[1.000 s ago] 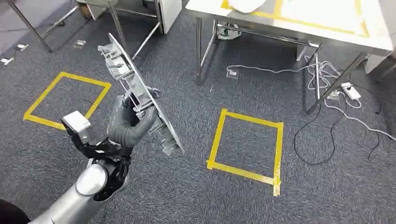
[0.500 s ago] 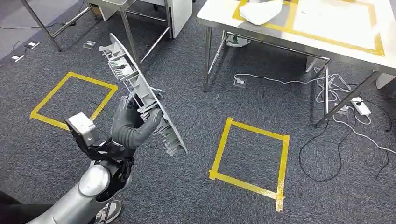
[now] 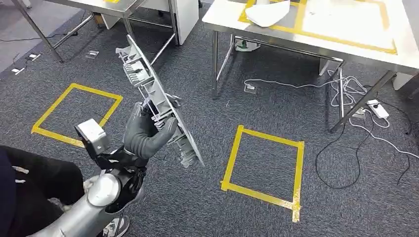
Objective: Take the parts from the cabinet and place them on the table.
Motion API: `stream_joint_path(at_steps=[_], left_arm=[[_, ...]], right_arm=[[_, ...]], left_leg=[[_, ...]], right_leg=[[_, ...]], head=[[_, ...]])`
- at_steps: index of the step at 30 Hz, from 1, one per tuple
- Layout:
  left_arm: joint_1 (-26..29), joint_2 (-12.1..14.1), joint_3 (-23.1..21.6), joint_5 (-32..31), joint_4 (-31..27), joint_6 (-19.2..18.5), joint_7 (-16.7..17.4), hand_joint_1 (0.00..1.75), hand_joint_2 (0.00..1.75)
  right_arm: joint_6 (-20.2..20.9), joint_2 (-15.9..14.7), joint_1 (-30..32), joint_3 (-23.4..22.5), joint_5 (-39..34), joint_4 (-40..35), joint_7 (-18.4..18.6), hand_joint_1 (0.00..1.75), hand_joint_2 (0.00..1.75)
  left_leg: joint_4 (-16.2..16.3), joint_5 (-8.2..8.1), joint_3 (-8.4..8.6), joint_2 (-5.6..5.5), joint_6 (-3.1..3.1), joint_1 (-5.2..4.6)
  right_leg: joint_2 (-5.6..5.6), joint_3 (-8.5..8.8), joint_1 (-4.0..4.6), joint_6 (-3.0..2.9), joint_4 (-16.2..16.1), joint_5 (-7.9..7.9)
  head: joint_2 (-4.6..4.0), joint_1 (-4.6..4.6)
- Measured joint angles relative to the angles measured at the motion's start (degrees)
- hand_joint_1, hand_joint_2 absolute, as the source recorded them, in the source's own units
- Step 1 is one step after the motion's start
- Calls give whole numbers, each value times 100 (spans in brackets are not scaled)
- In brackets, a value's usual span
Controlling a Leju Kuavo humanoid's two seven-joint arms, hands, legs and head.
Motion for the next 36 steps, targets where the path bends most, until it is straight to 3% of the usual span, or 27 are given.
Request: stream_joint_path(at_steps=[7, 12, 14, 15, 17, 18, 19, 20, 21, 23, 25, 27, 29, 30, 31, 33, 34, 35, 36], left_arm=[[-103, -79, -70, 92, 101, 0, 39, 175, 175], [-150, -94, -138, 146, 201, 2, -11, 175, 175], [-158, -96, -157, 153, 205, 28, -13, 175, 175], [-160, -96, -160, 153, 205, 65, -13, 175, 175], [-158, -94, -160, 155, 205, 133, -9, 175, 175], [-156, -90, -160, 170, 205, 166, 0, 175, 175], [-150, -87, -160, 172, 203, 201, 17, 175, 175], [-139, -81, -157, 173, 197, 238, 48, 175, 175], [-119, -59, -149, 173, 181, 271, 88, 175, 175], [-80, -4, -138, 173, 138, 313, 144, 175, 175], [-63, 39, -131, 173, 112, 315, 155, 175, 175], [-35, 72, -114, 175, 83, 319, 177, 175, 175], [-21, 109, -98, 179, 42, 321, 186, 175, 175], [-28, 122, -96, 179, 28, 319, 184, 175, 175], [-31, 122, -96, 179, 11, 319, 181, 175, 175], [-8, 142, -94, 179, 2, 319, 181, 175, 175], [14, 151, -94, 179, 2, 319, 181, 175, 175], [36, 153, -94, 179, 2, 319, 184, 175, 175], [51, 153, -94, 179, 2, 324, 184, 175, 175]], right_arm=[[-98, 48, -23, 0, 11, -2, -367, 0, 175], [-114, 52, -40, 0, 11, -4, -345, 0, 175], [-116, 48, -62, 0, 33, -2, -282, 0, 175], [-116, 46, -70, -2, 59, -2, -245, 0, 175], [-120, 39, -83, -2, 83, -2, -160, 0, 175], [-118, 33, -83, 0, 98, -2, -103, 0, 175], [-103, 31, -74, 0, 116, 0, -59, 0, 175], [-90, 28, -66, 0, 131, 0, -24, 0, 175], [-79, 26, -70, 2, 138, 0, -15, 0, 175], [-76, 26, -72, 2, 140, 0, -15, 0, 175], [-76, 17, -68, 2, 135, 0, -17, 0, 175], [-76, 20, -75, 2, 135, 0, -17, 0, 175], [-72, 33, -69, 2, 138, -9, -30, 0, 175], [-74, 28, -77, 2, 140, -7, -44, 0, 175], [-74, 37, -84, 2, 142, -7, -50, 0, 175], [-74, 52, -85, 4, 151, -7, -50, 0, 175], [-74, 52, -78, 4, 153, -7, -52, 0, 175], [-74, 52, -68, 4, 153, -7, -50, 0, 175], [-74, 52, -61, 4, 153, -7, -50, 0, 175]], left_leg=[[11, -6, -3, 0, 7, -16], [27, -34, -18, -4, 61, -43], [-66, 3, 34, 14, 113, 12], [-75, -4, 44, 25, 126, 18], [-74, -20, 52, 44, 148, 19], [-72, -34, 60, 45, 146, 19], [-71, -50, 82, 43, 146, 19], [-71, -77, 118, 39, 135, 18], [-71, -106, 161, 39, 120, 15], [-73, -187, 275, 57, 80, 9], [-56, -229, 249, 72, 29, -10], [-83, -250, 237, 88, -35, 2], [-55, -323, 279, 112, -112, -3], [133, -403, 208, 118, -140, -5], [504, -569, 5, 116, -165, 10], [1410, -861, -560, 110, -220, 56], [1686, -868, -778, 109, -239, 78], [1673, -683, -878, 113, -263, 102], [1408, -359, -832, 116, -289, 126]], right_leg=[[3, 1, -7, 7, -9, 5], [5, 1, -43, 72, -36, 5], [1, 1, -34, 129, 48, -61], [-1, -133, -43, 152, 298, -192], [-4, -639, -65, 184, 1214, -593], [-6, -911, -65, 198, 1670, -719], [-6, -1059, -65, 196, 1879, -702], [-6, -1069, -65, 183, 1793, -515], [-6, -988, -63, 158, 1497, -234], [-4, -649, -48, 77, 509, 441], [0, -515, -16, 7, 195, 419], [1, -515, 0, -48, 155, 329], [-2, -405, -61, -95, 35, 331], [-1, -342, -62, -132, 1, 309], [-8, -304, -65, -155, -2, 288], [-17, -214, -67, -158, -1, 195], [-20, -157, -73, -148, 0, 144], [-18, -69, -87, -128, 0, 76], [-13, 36, -108, -103, 1, -2]], head=[[2, 0], [0, -2], [2, 4], [2, 24], [0, 24], [0, 26], [2, 24], [2, 26], [2, 26], [2, 28], [0, 24], [2, 13], [0, 13], [2, -18], [0, -35], [0, -39], [0, -37], [2, -39], [2, -39]])
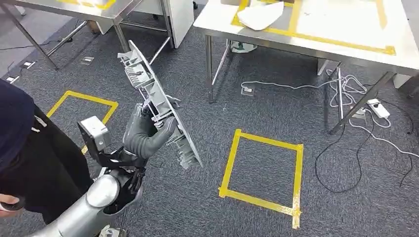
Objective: Take the parts from the cabinet and place them on the table.
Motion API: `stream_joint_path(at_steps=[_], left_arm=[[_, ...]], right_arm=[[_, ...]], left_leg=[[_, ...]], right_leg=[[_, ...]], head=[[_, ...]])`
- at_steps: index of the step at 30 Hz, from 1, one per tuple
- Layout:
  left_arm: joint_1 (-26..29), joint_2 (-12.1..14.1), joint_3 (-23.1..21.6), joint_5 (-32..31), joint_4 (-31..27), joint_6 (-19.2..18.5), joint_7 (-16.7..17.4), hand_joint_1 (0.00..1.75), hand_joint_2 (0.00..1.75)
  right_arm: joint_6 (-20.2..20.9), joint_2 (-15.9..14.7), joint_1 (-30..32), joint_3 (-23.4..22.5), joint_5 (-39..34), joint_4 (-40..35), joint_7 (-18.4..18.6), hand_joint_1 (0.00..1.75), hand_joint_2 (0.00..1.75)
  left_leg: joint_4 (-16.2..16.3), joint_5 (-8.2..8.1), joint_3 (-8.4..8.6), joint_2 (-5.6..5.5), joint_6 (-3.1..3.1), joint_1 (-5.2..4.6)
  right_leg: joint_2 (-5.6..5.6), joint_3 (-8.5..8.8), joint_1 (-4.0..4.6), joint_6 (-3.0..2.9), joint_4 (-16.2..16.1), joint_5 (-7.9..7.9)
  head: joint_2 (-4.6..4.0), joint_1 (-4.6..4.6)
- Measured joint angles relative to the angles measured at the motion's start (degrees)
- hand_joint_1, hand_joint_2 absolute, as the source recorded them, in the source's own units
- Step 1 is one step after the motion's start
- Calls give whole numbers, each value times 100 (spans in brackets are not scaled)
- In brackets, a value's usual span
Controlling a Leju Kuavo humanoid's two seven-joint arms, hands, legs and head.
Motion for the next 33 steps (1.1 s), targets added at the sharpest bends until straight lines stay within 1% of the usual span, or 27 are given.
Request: stream_joint_path(at_steps=[2, 3, 4, 5, 8, 9, 10, 12, 13, 14, 15, 16, 17, 18, 19, 20, 21, 23, 24, 25, 26, 28, 29, 30, 31, 32, 33], left_arm=[[9, 13, 0, -11, 0, 13, -7, 175, 175], [25, 13, 2, -13, 4, 32, -13, 175, 175], [47, 15, 11, -22, -4, 46, -35, 175, 175], [61, 15, 18, -26, -13, 48, -52, 175, 175], [120, 17, 52, -28, -28, 66, -92, 175, 175], [135, 20, 63, -28, -37, 68, -101, 175, 175], [145, 20, 74, -28, -39, 68, -114, 175, 175], [167, 22, 79, -28, -37, 66, -125, 175, 175], [179, 22, 79, -28, -39, 66, -125, 175, 175], [196, 22, 79, -28, -39, 66, -127, 175, 175], [208, 22, 81, -28, -39, 66, -131, 175, 175], [221, 22, 81, -28, -37, 66, -147, 175, 175], [233, 22, 81, -28, -39, 64, -177, 175, 175], [256, 22, 81, -28, -35, 61, -197, 175, 175], [270, 22, 83, -28, -24, 61, -219, 175, 175], [294, 20, 87, -28, -26, 57, -230, 175, 175], [298, 13, 92, -24, -24, 57, -223, 175, 175], [292, 15, 100, -26, -28, 57, -229, 175, 175], [300, 15, 101, -24, -20, 57, -230, 175, 175], [305, 13, 101, -24, -13, 55, -230, 175, 175], [319, 15, 101, -26, 4, 55, -230, 175, 175], [351, 17, 103, -24, 9, 57, -230, 175, 175], [352, 17, 103, -24, 9, 55, -230, 175, 175], [361, 15, 103, -24, 9, 55, -230, 175, 175], [372, 15, 103, -24, 9, 48, -232, 175, 175], [382, 15, 103, -24, 11, 41, -232, 175, 175], [407, 15, 103, -24, 18, 39, -236, 175, 175]], right_arm=[[0, 4, 1, 0, 6, 0, 0, 0, 175], [0, -6, 10, 0, 26, 2, 4, 0, 175], [-2, -13, -11, 0, 31, 4, 18, 0, 175], [-4, -18, -24, 0, 35, 4, 24, 0, 175], [-4, -37, -35, 0, 39, 7, 28, 0, 175], [-2, -39, -35, 2, 44, 7, 26, 0, 175], [-2, -42, -43, 0, 44, 7, 26, 0, 175], [-2, -55, -29, 2, 44, 7, 26, 0, 175], [-2, -61, -12, 2, 44, 7, 26, 0, 175], [-2, -61, 8, 2, 46, 7, 26, 0, 175], [-2, -66, 21, 2, 48, 9, 26, 0, 175], [-2, -68, 35, 2, 63, 7, 26, 0, 175], [-2, -70, 61, 2, 83, 7, 26, 0, 175], [-2, -92, 101, 4, 87, 9, 26, 0, 175], [2, -151, 131, 4, 90, 20, 26, 0, 175], [13, -142, 124, 11, 101, 13, 24, 0, 175], [2, -144, 91, 13, 98, 13, 24, 0, 175], [2, -160, 64, 13, 101, 17, 22, 0, 175], [0, -173, 65, 11, 103, 22, 22, 0, 175], [-2, -175, 59, 11, 103, 26, 22, 0, 175], [-2, -173, 62, 11, 103, 26, 22, 0, 175], [7, -157, 76, 13, 103, 26, 22, 0, 175], [7, -155, 84, 13, 103, 26, 22, 0, 175], [7, -155, 87, 13, 105, 26, 22, 0, 175], [7, -153, 87, 13, 107, 26, 22, 0, 175], [7, -149, 88, 13, 118, 26, 22, 0, 175], [11, -151, 100, 13, 122, 26, 22, 0, 175]], left_leg=[[-950, 756, 311, 61, -54, 53], [-980, 658, 367, 115, -90, 16], [-1123, 599, 477, 128, -37, -7], [-1180, 426, 523, 104, 92, -17], [-1203, 295, 617, 68, 238, 9], [-1225, 244, 693, 74, 263, 11], [-1247, 190, 767, 83, 283, 9], [-1272, 77, 913, 85, 309, -6], [-1284, 2, 1004, 80, 326, -19], [-1306, -87, 1111, 68, 332, -32], [-1324, -160, 1229, 66, 335, -50], [-1364, -248, 1381, 55, 333, -82], [-1416, -313, 1524, 57, 336, -111], [-1503, -373, 1593, 52, 348, -104], [-1525, -428, 1725, 39, 320, -139], [-1661, -445, 1765, 2, 308, -126], [-1745, -424, 1886, -1, 293, -97], [-1672, -242, 1969, -15, 208, -117], [-1328, -129, 1838, -9, 208, -130], [-896, -32, 1622, -12, 229, -128], [-480, -120, 1350, -20, 206, -115], [-170, -753, 932, -33, 119, -78], [-195, -1056, 760, -33, 68, -50], [-316, -1220, 592, -27, -10, -11], [-531, -1175, 471, -13, -74, 37], [-862, -778, 363, 29, -142, 99], [-1229, 55, 257, 131, -217, 175]], right_leg=[[7, 229, -46, 72, 5, -176], [14, 288, -44, 126, -18, -245], [20, 313, -24, 182, 25, -309], [14, 313, -22, 207, 17, -329], [2, 304, -29, 268, 132, -308], [2, 171, -24, 298, 424, -237], [-5, -133, -25, 332, 903, -270], [-7, -762, -10, 361, 1707, -601], [-6, -1019, 7, 333, 1920, -801], [-6, -1168, 23, 285, 1929, -857], [-6, -1236, 58, 227, 1778, -787], [-4, -1239, 111, 134, 1441, -533], [11, -1229, 179, 10, 1021, -83], [39, -1229, 277, -139, 573, 604], [88, -1252, 379, -237, 359, 955], [109, -1136, 324, -262, 277, 816], [118, -1029, 341, -295, 138, 753], [90, -752, 312, -337, -120, 672], [91, -535, 273, -287, -267, 653], [79, -373, 254, -290, -365, 607], [69, -187, 224, -252, -469, 532], [72, 165, 162, -173, -623, 368], [86, 333, 118, -135, -681, 285], [104, 506, 68, -84, -734, 186], [122, 673, 21, -34, -769, 77], [141, 839, -29, 20, -774, -52], [141, 963, -53, 75, -756, -204]], head=[[-2, -7], [-2, 9], [-2, -7], [-2, 0], [-2, 9], [-2, 35], [-2, 57], [-2, 65], [-2, 72], [-2, 74], [-2, 72], [-2, 83], [-2, 98], [-2, 100], [-2, 64], [-2, 50], [-2, 57], [0, 74], [0, 63], [0, 41], [0, 41], [0, 44], [0, 39], [0, 44], [0, 41], [0, 39], [0, 26]])
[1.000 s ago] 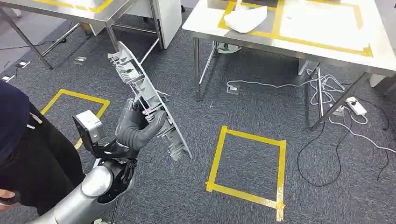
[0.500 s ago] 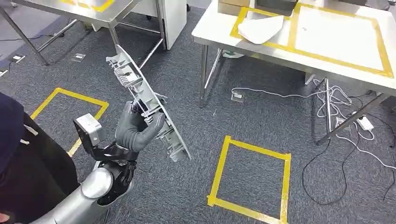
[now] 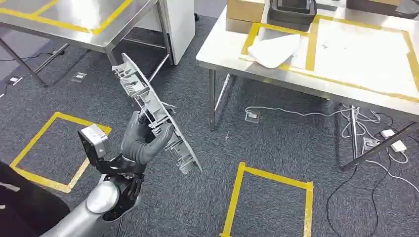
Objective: Take the parts from the cabinet and place them on the table.
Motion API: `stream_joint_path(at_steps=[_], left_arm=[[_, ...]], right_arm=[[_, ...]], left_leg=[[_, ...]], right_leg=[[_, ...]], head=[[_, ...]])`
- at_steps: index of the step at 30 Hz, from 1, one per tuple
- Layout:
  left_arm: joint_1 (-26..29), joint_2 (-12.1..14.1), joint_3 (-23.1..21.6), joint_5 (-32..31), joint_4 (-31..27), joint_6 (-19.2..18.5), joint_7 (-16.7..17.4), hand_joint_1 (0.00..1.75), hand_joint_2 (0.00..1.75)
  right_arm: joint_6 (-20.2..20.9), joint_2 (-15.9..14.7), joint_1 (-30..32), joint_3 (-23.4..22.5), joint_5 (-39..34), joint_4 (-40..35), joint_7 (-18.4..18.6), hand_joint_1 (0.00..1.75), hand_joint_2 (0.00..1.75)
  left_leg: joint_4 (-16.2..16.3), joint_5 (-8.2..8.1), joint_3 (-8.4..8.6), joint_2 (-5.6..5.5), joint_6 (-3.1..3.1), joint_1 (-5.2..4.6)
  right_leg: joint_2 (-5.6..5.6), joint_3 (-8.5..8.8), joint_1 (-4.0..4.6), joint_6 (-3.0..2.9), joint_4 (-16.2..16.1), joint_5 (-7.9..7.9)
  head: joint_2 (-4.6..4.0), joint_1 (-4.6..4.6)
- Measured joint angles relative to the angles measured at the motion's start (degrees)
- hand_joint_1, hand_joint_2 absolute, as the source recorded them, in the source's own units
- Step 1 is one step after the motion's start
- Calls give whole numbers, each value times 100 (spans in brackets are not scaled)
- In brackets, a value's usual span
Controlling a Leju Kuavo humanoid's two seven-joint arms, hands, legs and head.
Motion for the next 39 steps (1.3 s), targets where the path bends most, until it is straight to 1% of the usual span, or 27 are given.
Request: stream_joint_path(at_steps=[1, 2, 3, 4, 6, 7, 8, 9, 11, 12, 13, 14, 15, 16, 17, 19, 22, 25, 26, 27, 28, 30, 31, 32, 34, 36, 39], left_arm=[[44, 0, -2, -2, 29, 0, -11, 175, 175], [50, -2, -13, 0, 59, -9, -11, 175, 175], [72, -7, -11, 0, 46, -17, -22, 175, 175], [59, 4, 4, 0, 28, -20, -29, 175, 175], [43, -13, 28, -7, 4, -26, -31, 175, 175], [35, -15, 26, -22, 4, -33, -44, 175, 175], [29, -20, 28, -30, 4, -35, -46, 175, 175], [27, -20, 26, -42, 4, -39, -50, 175, 175], [13, -39, 24, -66, 4, -50, -64, 175, 175], [13, -50, 26, -79, 4, -50, -66, 175, 175], [18, -55, 26, -100, 7, -50, -70, 175, 175], [19, -55, 26, -125, 9, -50, -70, 175, 175], [17, -57, 26, -168, 9, -50, -79, 175, 175], [15, -59, 24, -201, 15, -48, -87, 175, 175], [42, -77, 20, -232, 26, -48, -92, 175, 175], [61, -90, 33, -289, 9, -37, -107, 175, 175], [75, -90, 66, -304, -28, -31, -129, 175, 175], [78, -101, 72, -313, -44, -33, -131, 175, 175], [83, -101, 74, -315, -44, -33, -131, 175, 175], [84, -101, 74, -317, -44, -33, -131, 175, 175], [86, -103, 79, -319, -44, -29, -131, 175, 175], [86, -103, 87, -326, -44, -17, -131, 175, 175], [93, -103, 87, -326, -42, -17, -131, 175, 175], [93, -105, 87, -328, -39, -17, -131, 175, 175], [100, -105, 94, -354, -48, -17, -131, 175, 175], [98, -107, 112, -363, -48, -15, -131, 175, 175], [101, -114, 122, -365, -50, -15, -131, 175, 175]], right_arm=[[15, -33, 40, -2, -2, 15, 2, 0, 175], [44, -37, 56, 0, 15, 11, 2, 0, 175], [70, -37, 23, 4, 31, 11, 11, 0, 175], [77, -35, -26, 6, 41, 7, 2, 0, 175], [83, -17, -111, 7, 46, 2, 2, 0, 175], [85, -4, -135, 7, 46, -4, -9, 0, 175], [88, 2, -144, 2, 33, -7, -13, 0, 175], [88, 2, -162, -4, 28, -9, -42, 0, 175], [96, 0, -141, -4, 39, -11, -39, 0, 175], [96, 0, -112, -2, 39, -11, -39, 0, 175], [96, 0, -83, -2, 37, -9, -39, 0, 175], [96, -7, -66, -2, 33, -9, -39, 0, 175], [96, -13, -47, -2, 4, -9, -53, 0, 175], [96, -26, -18, -2, -74, -7, -76, 0, 175], [96, -39, -10, -4, -180, -4, -147, 0, 175], [118, -46, -38, -15, -361, -4, -311, 0, 175], [138, -55, -122, -33, -446, -4, -431, 0, 175], [151, -70, -143, -39, -455, -2, -446, 0, 175], [158, -68, -137, -39, -455, -2, -448, 0, 175], [164, -68, -130, -39, -457, -2, -448, 0, 175], [166, -70, -125, -39, -457, -2, -448, 0, 175], [164, -68, -132, -39, -457, -4, -448, 0, 175], [164, -70, -120, -39, -457, -2, -450, 0, 175], [164, -72, -140, -44, -461, -2, -452, 0, 175], [162, -76, -118, -55, -459, 0, -461, 0, 175], [160, -76, -117, -72, -450, 0, -461, 0, 175], [160, -94, -143, -79, -435, -2, -439, 0, 175]], left_leg=[[-403, 1025, -126, 152, -36, 60], [-172, 841, -64, 128, 99, 13], [-80, 765, -80, 76, 169, -38], [-75, 652, -42, 48, 218, -34], [-137, 461, 255, 7, 336, -29], [-164, 388, 419, 2, 363, -31], [-198, 334, 572, -24, 387, -32], [-236, 275, 697, -59, 385, -32], [-268, 118, 929, -161, 381, -33], [-276, 28, 1043, -211, 375, -32], [-298, -61, 1184, -249, 368, -32], [-339, -151, 1345, -270, 353, -37], [-361, -227, 1465, -280, 335, -39], [-384, -294, 1480, -303, 318, -35], [-340, -355, 1553, -369, 269, -66], [-331, -416, 1610, -354, 184, -75], [-178, -525, 1592, -138, 120, -63], [1073, -1116, 759, -119, 119, -81], [1317, -1182, 527, -120, 127, -91], [1325, -1070, 407, -121, 142, -108], [1110, -785, 400, -122, 169, -123], [241, 12, 602, -142, 258, -167], [56, 139, 646, -172, 326, -192], [-26, -23, 564, -187, 328, -216], [-59, 131, 580, -210, 379, -232], [-88, 156, 580, -218, 347, -220], [-88, 144, 582, -219, 368, -240]], right_leg=[[1, 155, 10, 75, 119, -203], [14, 174, 20, 100, 107, -300], [-36, 327, -18, 158, -7, -429], [-41, 379, -44, 214, 78, -377], [-55, 4, -74, 249, 1048, 43], [-82, -361, -68, 261, 1667, 178], [-99, -733, -59, 269, 2113, 73], [-120, -1016, -45, 273, 2336, -222], [-127, -1450, -43, 258, 2394, -958], [-130, -1609, -43, 238, 2312, -1164], [-132, -1706, -41, 218, 2111, -1129], [-134, -1743, -29, 179, 1798, -797], [-148, -1773, -3, 121, 1435, -162], [-195, -1838, 28, 39, 1053, 721], [-169, -1928, 54, 29, 1002, 839], [-110, -1914, 54, 39, 990, 872], [-66, -1762, 50, -48, 933, 868], [-43, -1743, 104, -137, 941, 789], [-34, -1735, 123, -152, 952, 767], [-26, -1713, 137, -153, 964, 731], [-11, -1671, 153, -156, 973, 690], [13, -1557, 178, -149, 994, 608], [19, -1543, 170, -134, 988, 578], [28, -1562, 174, -117, 1022, 583], [31, -1600, 169, -40, 1020, 545], [27, -1591, 174, -107, 1025, 537], [20, -1563, 159, -85, 978, 542]], head=[[0, -55], [0, -51], [0, 47], [0, 13], [2, -5], [2, 30], [2, 41], [2, 41], [2, 52], [2, 52], [2, 52], [2, 52], [2, 63], [2, 104], [2, 133], [2, 127], [2, 111], [2, 94], [2, 94], [2, 92], [2, 89], [2, 92], [2, 116], [2, 151], [2, 140], [2, 139], [2, 142]])
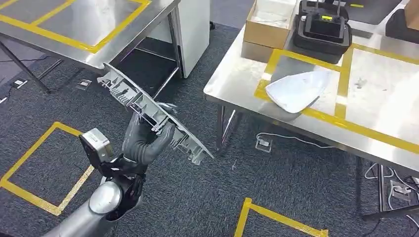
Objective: Take the parts from the cabinet and place them on the table.
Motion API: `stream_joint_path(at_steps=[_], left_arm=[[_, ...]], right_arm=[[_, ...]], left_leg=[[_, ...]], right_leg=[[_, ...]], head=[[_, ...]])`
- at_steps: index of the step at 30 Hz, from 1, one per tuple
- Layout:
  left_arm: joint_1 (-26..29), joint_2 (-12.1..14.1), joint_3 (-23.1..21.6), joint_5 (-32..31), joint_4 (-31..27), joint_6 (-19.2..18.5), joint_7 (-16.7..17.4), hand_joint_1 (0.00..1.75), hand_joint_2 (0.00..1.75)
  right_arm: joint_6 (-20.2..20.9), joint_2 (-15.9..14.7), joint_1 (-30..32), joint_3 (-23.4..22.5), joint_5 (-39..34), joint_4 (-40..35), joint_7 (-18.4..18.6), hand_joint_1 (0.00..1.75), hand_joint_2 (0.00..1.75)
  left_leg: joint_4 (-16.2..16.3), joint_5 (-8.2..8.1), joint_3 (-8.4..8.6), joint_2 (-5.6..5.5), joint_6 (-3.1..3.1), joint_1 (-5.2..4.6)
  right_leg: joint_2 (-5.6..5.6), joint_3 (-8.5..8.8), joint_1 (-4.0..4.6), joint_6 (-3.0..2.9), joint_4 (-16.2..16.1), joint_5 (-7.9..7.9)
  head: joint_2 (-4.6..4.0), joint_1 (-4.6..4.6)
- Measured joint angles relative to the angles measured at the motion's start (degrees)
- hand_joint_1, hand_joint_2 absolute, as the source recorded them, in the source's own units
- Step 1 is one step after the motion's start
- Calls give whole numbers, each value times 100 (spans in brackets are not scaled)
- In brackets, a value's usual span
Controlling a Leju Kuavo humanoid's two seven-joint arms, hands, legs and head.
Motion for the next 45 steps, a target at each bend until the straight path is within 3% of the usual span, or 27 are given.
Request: stream_joint_path(at_steps=[9, 11, 13, 15, 16, 17, 18, 20, 21, 22, 24, 26, 27, 28, 29, 31, 32, 33, 35, 36, 37, 38, 41, 42, 43, 44, 45], left_arm=[[0, 0, 7, -114, -41, 44, 0, 175, 175], [-1, 0, 9, -124, -74, 50, 0, 175, 175], [-1, -2, 9, -142, -98, 52, 0, 175, 175], [0, 0, 9, -142, -105, 52, 2, 175, 175], [0, 0, 11, -142, -105, 57, 4, 175, 175], [-1, 0, 9, -142, -105, 57, 9, 175, 175], [-4, 0, 11, -142, -105, 57, 15, 175, 175], [-7, 0, 11, -140, -111, 72, 46, 175, 175], [-8, 0, 11, -140, -125, 83, 63, 175, 175], [-10, 0, 11, -142, -131, 92, 72, 175, 175], [-8, 0, 13, -142, -138, 116, 92, 175, 175], [-8, 2, 15, -142, -166, 138, 105, 175, 175], [-7, 2, 22, -142, -181, 146, 105, 175, 175], [-10, 0, 22, -144, -190, 149, 98, 175, 175], [-12, 0, 24, -146, -206, 151, 96, 175, 175], [-1, 2, 33, -146, -205, 151, 105, 175, 175], [0, 2, 35, -146, -205, 151, 105, 175, 175], [0, 2, 37, -146, -205, 151, 105, 175, 175], [-1, 2, 42, -146, -205, 151, 105, 175, 175], [-3, 2, 44, -146, -206, 151, 107, 175, 175], [-5, 0, 42, -146, -199, 151, 109, 175, 175], [-6, 2, 50, -146, -214, 151, 105, 175, 175], [-1, 7, 57, -144, -214, 151, 122, 175, 175], [-4, 9, 61, -146, -219, 151, 122, 175, 175], [3, 9, 72, -146, -223, 151, 120, 175, 175], [7, 9, 83, -146, -232, 151, 120, 175, 175], [13, 11, 94, -146, -234, 151, 120, 175, 175]], right_arm=[[4, -17, -2, -59, -22, 2, 9, 0, 175], [2, -19, -10, -63, -26, 2, 9, 0, 175], [-4, -28, -29, -63, -57, 0, -20, 0, 175], [-11, -28, -70, -83, -114, 0, -61, 0, 175], [-9, -26, -79, -98, -151, -2, -101, 0, 175], [-9, -26, -82, -105, -199, -4, -133, 0, 175], [2, -28, -86, -116, -252, -4, -169, 0, 175], [22, -33, -101, -194, -352, -4, -221, 0, 175], [22, -44, -112, -219, -387, -4, -227, 0, 175], [24, -79, -127, -240, -418, -2, -230, 0, 175], [33, -87, -175, -289, -464, -11, -269, 0, 175], [33, -96, -162, -365, -492, -15, -291, 0, 175], [33, -85, -126, -376, -498, -26, -293, 0, 175], [33, -87, -129, -383, -498, -26, -300, 0, 175], [37, -96, -136, -391, -501, -24, -300, 0, 175], [37, -90, -139, -430, -501, -26, -302, 0, 175], [39, -90, -128, -448, -501, -26, -302, 0, 175], [39, -87, -115, -474, -503, -26, -302, 0, 175], [39, -76, -101, -487, -503, -26, -302, 0, 175], [39, -72, -103, -494, -503, -26, -302, 0, 175], [35, -79, -111, -514, -503, -24, -300, 0, 175], [28, -79, -123, -527, -503, -26, -297, 0, 175], [24, -57, -89, -529, -505, -28, -284, 0, 175], [24, -55, -82, -529, -507, -31, -282, 0, 175], [24, -48, -97, -529, -507, -31, -282, 0, 175], [20, -48, -123, -531, -507, -31, -282, 0, 175], [11, -48, -135, -531, -487, -31, -282, 0, 175]], left_leg=[[2, -17, 0, 8, 161, -85], [-32, 7, 16, 25, 207, -55], [-46, 3, 54, 68, 260, -45], [-44, -8, 63, 99, 279, -61], [-43, -16, 66, 109, 288, -71], [-43, -23, 79, 144, 292, -84], [-43, -44, 107, 172, 293, -104], [-45, -94, 196, 233, 276, -138], [-57, -124, 235, 280, 270, -139], [-61, -140, 243, 333, 248, -160], [-66, -148, 220, 470, 196, -139], [-122, -175, 300, 613, 136, -156], [-73, -243, 301, 383, 96, -137], [108, -348, 213, 118, 45, -114], [497, -548, 8, 32, -1, -85], [1380, -886, -496, 31, -94, -13], [1560, -858, -640, 46, -140, 25], [1465, -686, -638, 62, -187, 60], [682, -87, -316, 6, -296, 155], [180, 157, -116, -234, -372, 245], [171, -4, -66, -539, -407, 246], [83, -47, -26, -464, -291, 250], [122, -55, -30, -276, -141, 219], [100, -52, -1, -202, -93, 226], [99, -64, 16, -133, -64, 212], [99, -75, 20, -53, -28, 186], [100, -85, 24, 26, -12, 162]], right_leg=[[5, 36, -90, 191, -81, 23], [16, 40, -94, 238, -70, -7], [-99, -149, -93, 269, 375, -284], [-143, -619, -102, 273, 1304, -680], [-151, -809, -101, 264, 1655, -779], [-154, -878, -99, 242, 1768, -740], [-157, -811, -88, 194, 1585, -533], [-227, -390, -25, 60, 677, 32], [-381, -192, 49, -30, 218, 199], [-595, -113, 117, -107, 169, 99], [-476, -100, 165, -147, 27, 85], [-343, -41, 134, -165, -95, 121], [-309, 37, 76, -110, -202, 177], [-249, 66, 44, -125, -251, 194], [-191, 70, 13, -127, -264, 197], [-58, 71, -24, -107, -258, 183], [1, 72, -50, -87, -247, 170], [64, 77, -83, -57, -227, 151], [203, 81, -170, 53, -115, 75], [272, 69, -210, 123, -19, 5], [326, 15, -206, 186, 35, -34], [394, -38, -217, 223, 114, -50], [594, -63, -250, 325, 46, 11], [431, -86, -243, 337, 84, -34], [98, -178, -203, 351, 278, -132], [-71, -391, -199, 366, 671, -323], [-138, -638, -201, 370, 1138, -523]], head=[[0, -2], [0, -7], [0, 13], [0, 13], [0, 11], [0, 11], [0, 11], [0, 11], [0, 11], [0, -11], [0, -24], [0, -11], [0, -17], [0, -31], [0, -44], [0, -48], [0, -46], [0, -48], [0, -50], [0, -55], [0, -65], [0, -83], [0, -81], [0, -81], [0, -43], [0, -33], [0, -37]])
